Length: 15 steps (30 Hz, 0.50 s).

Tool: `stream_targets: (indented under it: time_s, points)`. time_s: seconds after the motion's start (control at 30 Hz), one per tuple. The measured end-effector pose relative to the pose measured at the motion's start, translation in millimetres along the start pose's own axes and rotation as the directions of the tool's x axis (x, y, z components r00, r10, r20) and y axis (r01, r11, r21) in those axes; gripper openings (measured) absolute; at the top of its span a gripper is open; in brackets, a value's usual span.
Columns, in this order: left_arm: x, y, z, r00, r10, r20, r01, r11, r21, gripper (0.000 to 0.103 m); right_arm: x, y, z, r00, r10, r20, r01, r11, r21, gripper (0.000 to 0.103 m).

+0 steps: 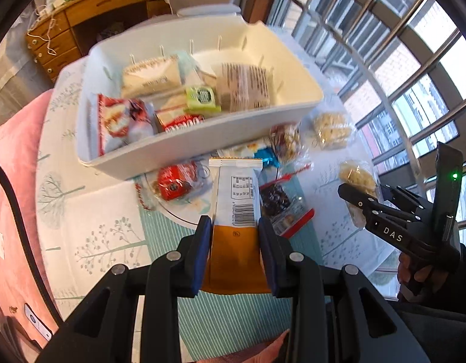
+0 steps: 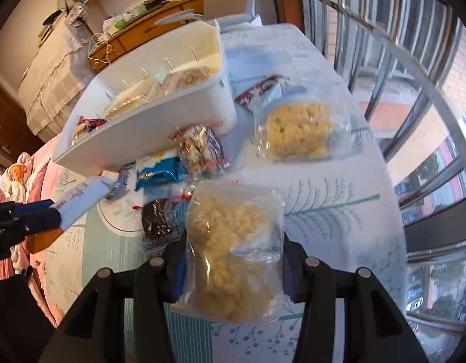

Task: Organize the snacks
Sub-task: 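Lift both held snacks into the white basket and open both grippers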

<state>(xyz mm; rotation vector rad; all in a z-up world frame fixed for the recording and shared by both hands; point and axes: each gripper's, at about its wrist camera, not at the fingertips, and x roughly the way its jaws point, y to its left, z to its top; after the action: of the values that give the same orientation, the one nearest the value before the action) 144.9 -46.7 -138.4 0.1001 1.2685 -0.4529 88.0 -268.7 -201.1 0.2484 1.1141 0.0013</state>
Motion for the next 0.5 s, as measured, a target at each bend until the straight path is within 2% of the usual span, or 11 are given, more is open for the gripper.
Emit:
stream_targets:
  time_s: [0.07,0.2,0.5]
  points:
    - [-14.1,2.7,1.5,1.000,0.011,0.017,-0.010,1.000,-0.016,0.030,-7.1,2.2,7.0,1.000,-0.003,0.007,0.003,1.000,-0.024,0.049]
    - [-34.8,13.4,11.7,0.998,-0.012,0.056,0.015,0.999,-0.047,0.030,-21.2,7.7,24.3,0.999,-0.006,0.033,0.008,0.999,-0.048,0.049]
    - [-81.6,35.9,47.8,0.982,-0.008,0.191,0.010,1.000,-0.012,0.030,-48.8,28.4,67.7,0.992,-0.004,0.128,0.012,0.998,-0.057,0.049]
